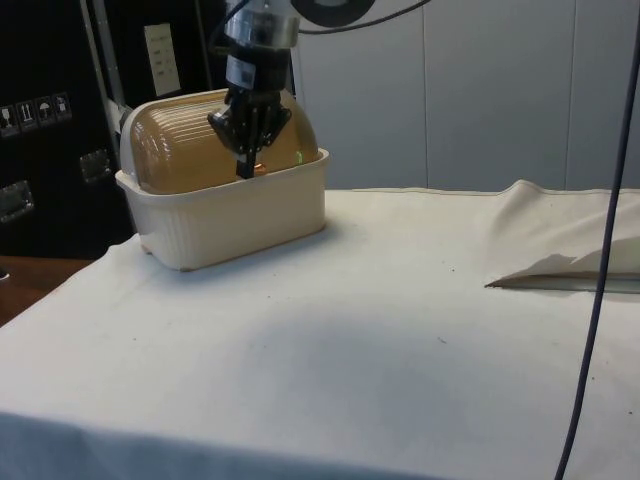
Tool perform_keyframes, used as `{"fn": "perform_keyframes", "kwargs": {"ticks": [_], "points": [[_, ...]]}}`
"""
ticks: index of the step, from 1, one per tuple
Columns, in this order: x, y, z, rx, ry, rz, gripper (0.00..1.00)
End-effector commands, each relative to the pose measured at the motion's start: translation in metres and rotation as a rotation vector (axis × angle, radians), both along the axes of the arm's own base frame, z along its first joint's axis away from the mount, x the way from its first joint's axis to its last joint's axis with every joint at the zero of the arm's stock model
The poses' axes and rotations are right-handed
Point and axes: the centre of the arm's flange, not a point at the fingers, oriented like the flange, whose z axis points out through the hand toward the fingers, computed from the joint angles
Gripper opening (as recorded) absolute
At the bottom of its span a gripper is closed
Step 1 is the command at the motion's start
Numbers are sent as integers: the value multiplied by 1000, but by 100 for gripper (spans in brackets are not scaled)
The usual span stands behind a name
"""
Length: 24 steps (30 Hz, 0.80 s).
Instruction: Open the lid, then close it.
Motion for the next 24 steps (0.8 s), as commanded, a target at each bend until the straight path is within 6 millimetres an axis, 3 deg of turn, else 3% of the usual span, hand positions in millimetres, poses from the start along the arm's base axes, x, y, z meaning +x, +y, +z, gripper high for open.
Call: {"fn": "perform_keyframes", "kwargs": {"ticks": [1,17,24], "points": [[0,0,-1,1,0,-4,0],[0,-2,-31,22,-29,-59,0],[3,-12,-42,13,-59,-90,0]]}}
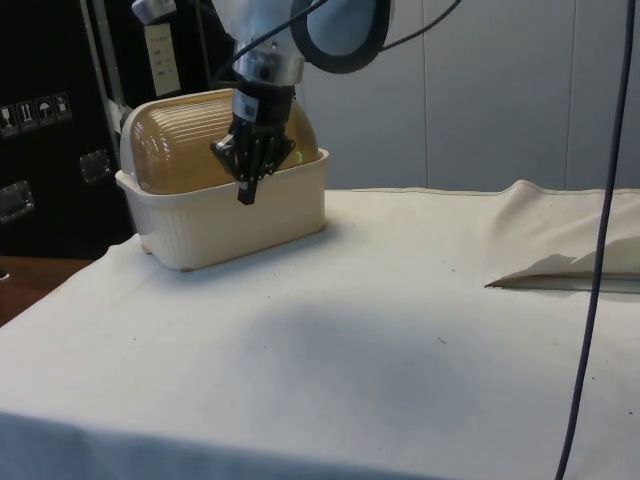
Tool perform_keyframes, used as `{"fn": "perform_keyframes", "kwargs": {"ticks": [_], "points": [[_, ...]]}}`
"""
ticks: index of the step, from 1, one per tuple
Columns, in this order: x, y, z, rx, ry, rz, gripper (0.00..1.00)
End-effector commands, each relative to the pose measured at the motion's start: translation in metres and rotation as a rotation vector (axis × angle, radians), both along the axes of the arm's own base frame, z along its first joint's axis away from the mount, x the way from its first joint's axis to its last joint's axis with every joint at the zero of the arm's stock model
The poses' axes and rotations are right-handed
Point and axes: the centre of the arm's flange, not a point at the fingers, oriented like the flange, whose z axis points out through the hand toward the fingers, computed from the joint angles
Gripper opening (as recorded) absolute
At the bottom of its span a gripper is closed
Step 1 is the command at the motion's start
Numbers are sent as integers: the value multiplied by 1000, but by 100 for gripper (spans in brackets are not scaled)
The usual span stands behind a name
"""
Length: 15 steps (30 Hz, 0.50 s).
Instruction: Open the lid, then close it.
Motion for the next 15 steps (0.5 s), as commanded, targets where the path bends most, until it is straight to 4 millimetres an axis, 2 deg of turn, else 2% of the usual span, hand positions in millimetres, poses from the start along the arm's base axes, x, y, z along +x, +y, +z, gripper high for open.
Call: {"fn": "perform_keyframes", "kwargs": {"ticks": [1,4,9,10,11,15], "points": [[0,0,-1,1,-2,-2,0],[3,-10,-1,-18,-24,-23,0],[4,-13,0,-26,-31,-31,0],[2,-5,-1,-5,-17,-17,0],[4,-13,0,-28,-34,-33,0],[6,-14,2,-38,-48,-41,0]]}}
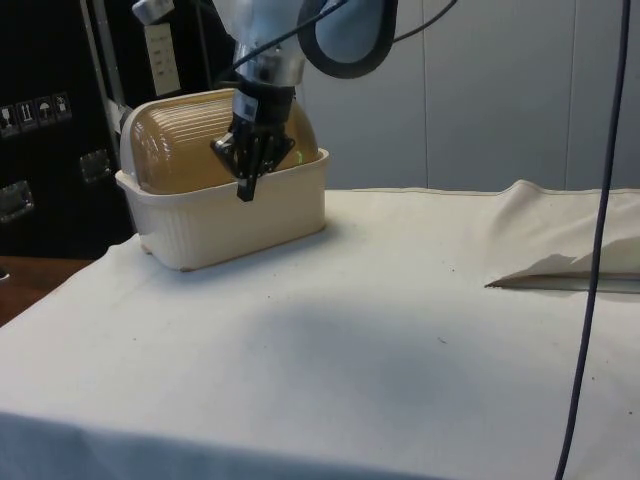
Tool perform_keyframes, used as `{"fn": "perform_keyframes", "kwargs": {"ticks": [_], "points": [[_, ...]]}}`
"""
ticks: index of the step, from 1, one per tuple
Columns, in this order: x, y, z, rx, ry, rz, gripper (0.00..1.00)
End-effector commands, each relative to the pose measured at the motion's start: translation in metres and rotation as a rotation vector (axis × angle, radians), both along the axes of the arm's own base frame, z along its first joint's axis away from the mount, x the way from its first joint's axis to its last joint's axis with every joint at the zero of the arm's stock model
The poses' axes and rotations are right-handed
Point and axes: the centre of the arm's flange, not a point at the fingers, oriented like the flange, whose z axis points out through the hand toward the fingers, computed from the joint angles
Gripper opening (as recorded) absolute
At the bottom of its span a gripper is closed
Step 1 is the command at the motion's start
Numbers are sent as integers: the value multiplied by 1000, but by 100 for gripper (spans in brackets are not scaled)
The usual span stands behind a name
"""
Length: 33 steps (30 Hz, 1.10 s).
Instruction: Open the lid, then close it.
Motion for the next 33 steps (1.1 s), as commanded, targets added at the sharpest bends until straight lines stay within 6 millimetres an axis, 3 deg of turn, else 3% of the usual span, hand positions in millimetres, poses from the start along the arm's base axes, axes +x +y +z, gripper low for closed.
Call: {"fn": "perform_keyframes", "kwargs": {"ticks": [1,2,3,11,12,13,21,22,23,30,31,33], "points": [[3,-8,1,-20,-22,-12,0],[0,0,0,-3,-2,-1,0],[4,-8,0,-24,-29,-13,0],[6,-12,-1,-38,-61,-19,0],[2,-2,-4,-18,-37,-8,0],[7,-12,-2,-41,-67,-20,0],[6,-17,-2,-49,-76,-34,0],[3,-6,-7,-27,-57,-18,0],[6,-17,-2,-50,-75,-35,0],[6,-23,-4,-59,-74,-48,0],[1,-12,-9,-36,-55,-34,0],[5,-24,-6,-59,-72,-51,0]]}}
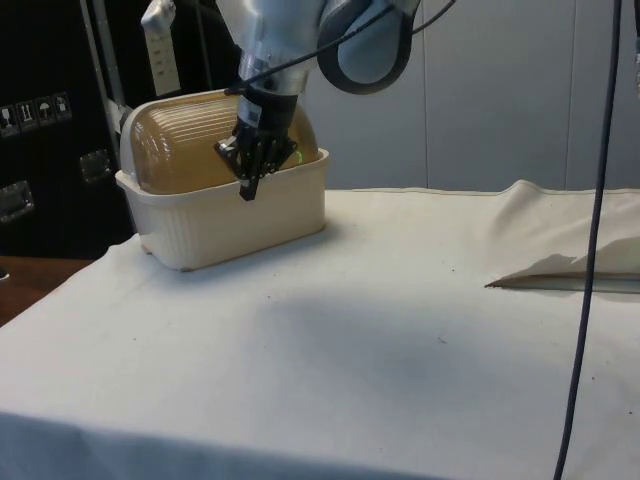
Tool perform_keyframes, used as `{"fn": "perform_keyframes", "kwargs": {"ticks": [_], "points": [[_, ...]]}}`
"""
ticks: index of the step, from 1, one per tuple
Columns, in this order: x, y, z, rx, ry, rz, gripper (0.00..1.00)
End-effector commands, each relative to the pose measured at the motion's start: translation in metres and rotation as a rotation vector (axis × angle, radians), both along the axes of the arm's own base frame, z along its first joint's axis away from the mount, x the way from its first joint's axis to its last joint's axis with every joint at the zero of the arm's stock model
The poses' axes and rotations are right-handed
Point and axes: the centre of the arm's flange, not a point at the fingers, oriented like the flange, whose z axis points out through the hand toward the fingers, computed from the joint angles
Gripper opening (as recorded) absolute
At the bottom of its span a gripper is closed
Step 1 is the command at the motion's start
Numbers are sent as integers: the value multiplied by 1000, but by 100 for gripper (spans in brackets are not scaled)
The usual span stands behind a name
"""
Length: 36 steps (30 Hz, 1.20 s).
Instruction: Open the lid, then close it.
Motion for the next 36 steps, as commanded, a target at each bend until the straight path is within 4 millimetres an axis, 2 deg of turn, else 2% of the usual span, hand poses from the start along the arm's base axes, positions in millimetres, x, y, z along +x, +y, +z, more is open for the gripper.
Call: {"fn": "perform_keyframes", "kwargs": {"ticks": [1,4,5,6,12,13,14,16,20,21,25,29,30,32,36], "points": [[4,-11,2,-21,-18,-15,0],[2,-13,0,-22,-13,-19,0],[-1,-4,-4,-4,7,-9,0],[2,-14,-1,-23,-12,-21,0],[1,-22,-4,-25,-4,-37,0],[-2,-14,-7,-10,12,-27,0],[1,-24,-4,-25,-4,-39,0],[1,-28,-4,-27,-3,-46,0],[1,-34,-4,-30,-2,-58,0],[-2,-27,-6,-16,11,-49,0],[2,-41,-4,-33,-4,-72,0],[1,-47,-5,-33,-5,-82,0],[-2,-40,-6,-22,11,-73,0],[1,-51,-7,-34,-4,-89,0],[2,-56,-9,-34,-5,-100,0]]}}
